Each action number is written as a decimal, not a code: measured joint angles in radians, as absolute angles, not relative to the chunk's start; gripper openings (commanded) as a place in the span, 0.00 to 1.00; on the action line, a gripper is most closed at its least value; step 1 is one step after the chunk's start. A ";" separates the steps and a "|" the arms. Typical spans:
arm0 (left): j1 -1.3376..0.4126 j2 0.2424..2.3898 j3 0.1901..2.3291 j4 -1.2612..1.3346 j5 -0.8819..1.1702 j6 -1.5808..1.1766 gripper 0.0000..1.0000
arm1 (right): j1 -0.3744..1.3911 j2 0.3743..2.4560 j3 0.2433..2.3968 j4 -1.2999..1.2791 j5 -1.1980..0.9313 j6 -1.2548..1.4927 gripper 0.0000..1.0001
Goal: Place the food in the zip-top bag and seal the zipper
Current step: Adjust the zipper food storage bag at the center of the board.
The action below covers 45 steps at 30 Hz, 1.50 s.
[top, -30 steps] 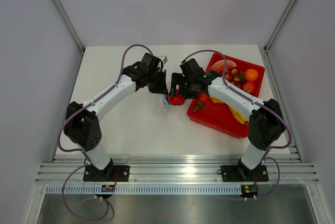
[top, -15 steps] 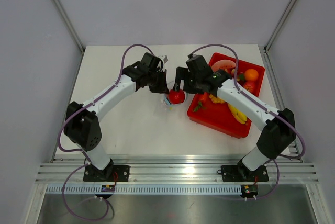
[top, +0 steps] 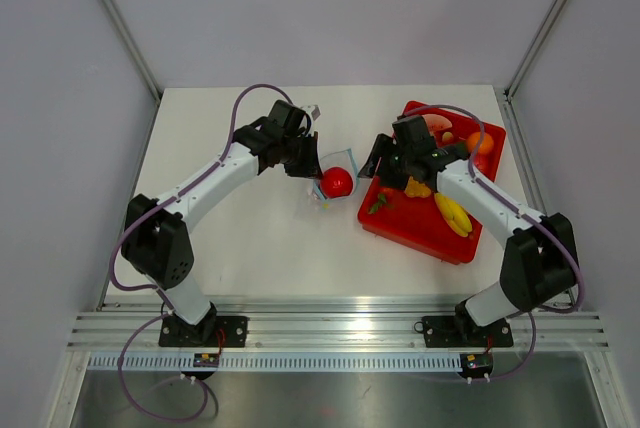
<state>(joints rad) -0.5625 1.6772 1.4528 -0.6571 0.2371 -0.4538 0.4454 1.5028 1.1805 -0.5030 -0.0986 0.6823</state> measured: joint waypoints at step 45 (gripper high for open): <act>-0.519 1.641 1.467 -0.747 0.141 -0.373 0.00 | 0.617 1.684 1.370 -0.553 -0.059 0.661 0.00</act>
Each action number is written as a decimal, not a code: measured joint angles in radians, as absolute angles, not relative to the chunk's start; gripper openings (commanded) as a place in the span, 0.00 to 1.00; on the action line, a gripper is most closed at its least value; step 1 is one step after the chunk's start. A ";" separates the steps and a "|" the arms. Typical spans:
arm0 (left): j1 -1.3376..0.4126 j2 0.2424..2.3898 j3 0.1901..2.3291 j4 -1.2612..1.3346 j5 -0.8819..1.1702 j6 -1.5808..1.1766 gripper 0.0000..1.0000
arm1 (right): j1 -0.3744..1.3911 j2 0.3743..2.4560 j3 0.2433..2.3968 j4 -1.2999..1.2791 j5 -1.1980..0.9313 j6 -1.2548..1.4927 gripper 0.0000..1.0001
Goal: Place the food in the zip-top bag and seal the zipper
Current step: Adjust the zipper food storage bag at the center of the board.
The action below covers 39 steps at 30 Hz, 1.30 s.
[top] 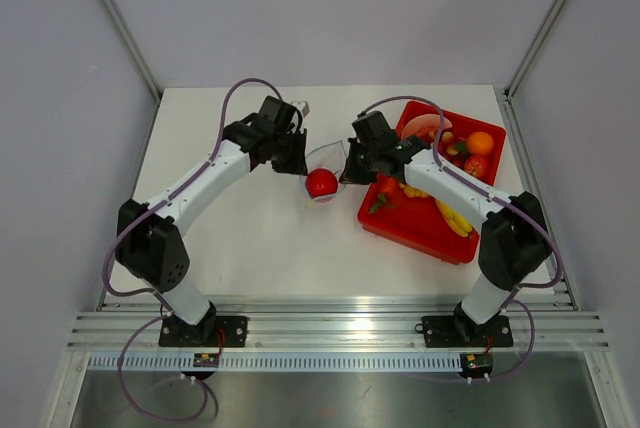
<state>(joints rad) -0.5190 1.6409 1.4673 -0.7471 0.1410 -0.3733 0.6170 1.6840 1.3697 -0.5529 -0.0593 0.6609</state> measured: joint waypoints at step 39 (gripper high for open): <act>-0.591 1.763 1.496 -0.747 0.140 -0.393 0.00 | 0.648 1.615 1.427 -0.675 0.061 0.603 0.42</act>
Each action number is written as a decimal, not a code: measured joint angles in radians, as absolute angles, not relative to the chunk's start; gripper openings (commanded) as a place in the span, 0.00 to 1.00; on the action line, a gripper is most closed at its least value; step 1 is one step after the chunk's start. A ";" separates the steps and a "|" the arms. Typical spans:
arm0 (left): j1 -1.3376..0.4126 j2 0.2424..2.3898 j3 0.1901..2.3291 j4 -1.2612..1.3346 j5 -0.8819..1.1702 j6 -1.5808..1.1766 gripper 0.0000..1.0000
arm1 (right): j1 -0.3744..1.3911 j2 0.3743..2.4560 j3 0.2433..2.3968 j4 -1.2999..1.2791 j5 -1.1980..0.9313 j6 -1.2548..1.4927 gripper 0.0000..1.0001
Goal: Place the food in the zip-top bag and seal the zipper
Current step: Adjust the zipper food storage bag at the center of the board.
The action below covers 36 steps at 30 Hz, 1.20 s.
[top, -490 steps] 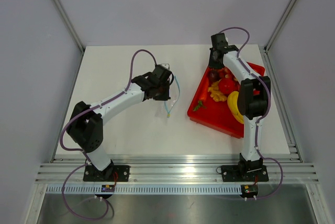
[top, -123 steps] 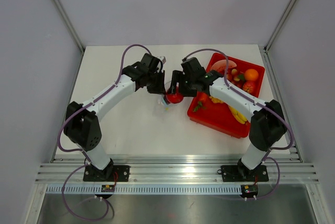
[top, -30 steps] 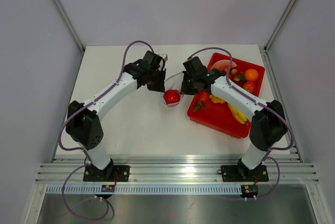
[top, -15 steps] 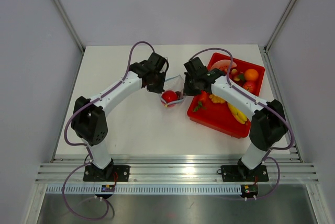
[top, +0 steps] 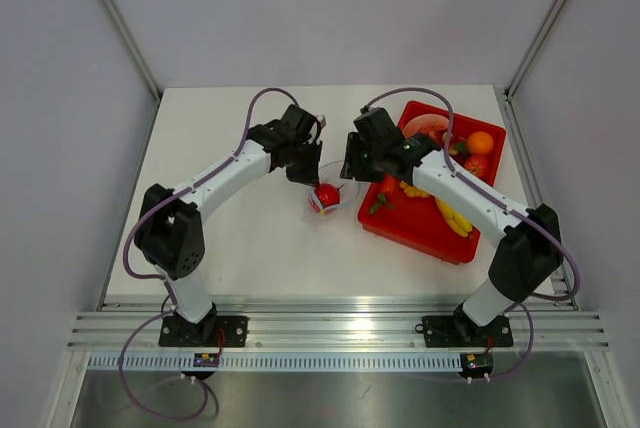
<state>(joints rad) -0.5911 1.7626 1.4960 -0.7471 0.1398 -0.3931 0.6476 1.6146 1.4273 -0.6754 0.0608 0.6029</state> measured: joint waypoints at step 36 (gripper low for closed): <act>-0.489 1.686 1.435 -0.650 0.387 -0.464 0.00 | 0.694 1.642 1.269 -0.460 -0.072 0.712 0.36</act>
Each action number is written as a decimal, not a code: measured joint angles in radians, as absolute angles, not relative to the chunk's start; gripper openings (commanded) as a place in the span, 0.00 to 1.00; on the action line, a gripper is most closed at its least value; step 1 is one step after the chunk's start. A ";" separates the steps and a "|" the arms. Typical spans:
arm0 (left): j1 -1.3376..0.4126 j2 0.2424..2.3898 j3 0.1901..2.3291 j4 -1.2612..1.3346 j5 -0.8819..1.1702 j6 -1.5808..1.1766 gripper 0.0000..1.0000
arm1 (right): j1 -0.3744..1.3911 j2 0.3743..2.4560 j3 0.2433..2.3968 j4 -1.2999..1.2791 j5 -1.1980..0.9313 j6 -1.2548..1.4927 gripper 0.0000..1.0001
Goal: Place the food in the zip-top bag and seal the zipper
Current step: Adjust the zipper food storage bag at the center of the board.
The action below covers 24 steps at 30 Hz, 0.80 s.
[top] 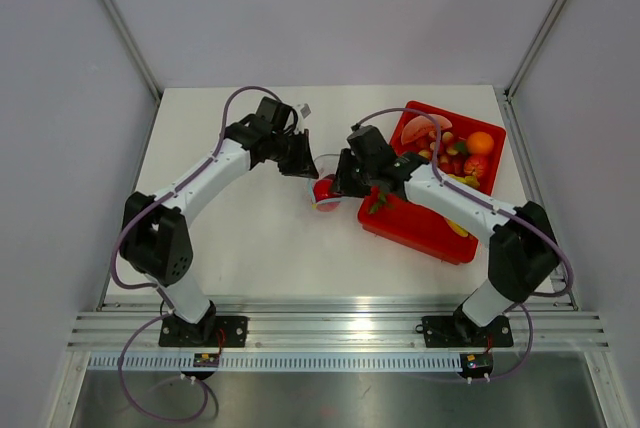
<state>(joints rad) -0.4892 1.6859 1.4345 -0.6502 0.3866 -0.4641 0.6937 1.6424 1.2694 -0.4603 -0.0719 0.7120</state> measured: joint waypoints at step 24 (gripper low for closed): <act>-0.484 1.652 1.411 -0.642 0.411 -0.476 0.00 | 0.530 1.542 1.126 -0.414 -0.081 0.737 0.56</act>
<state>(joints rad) -0.4843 1.6524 1.4105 -0.6422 0.4107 -0.4759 0.5301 1.5421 1.1255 -0.4145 -0.0811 0.7368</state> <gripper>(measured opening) 0.008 0.614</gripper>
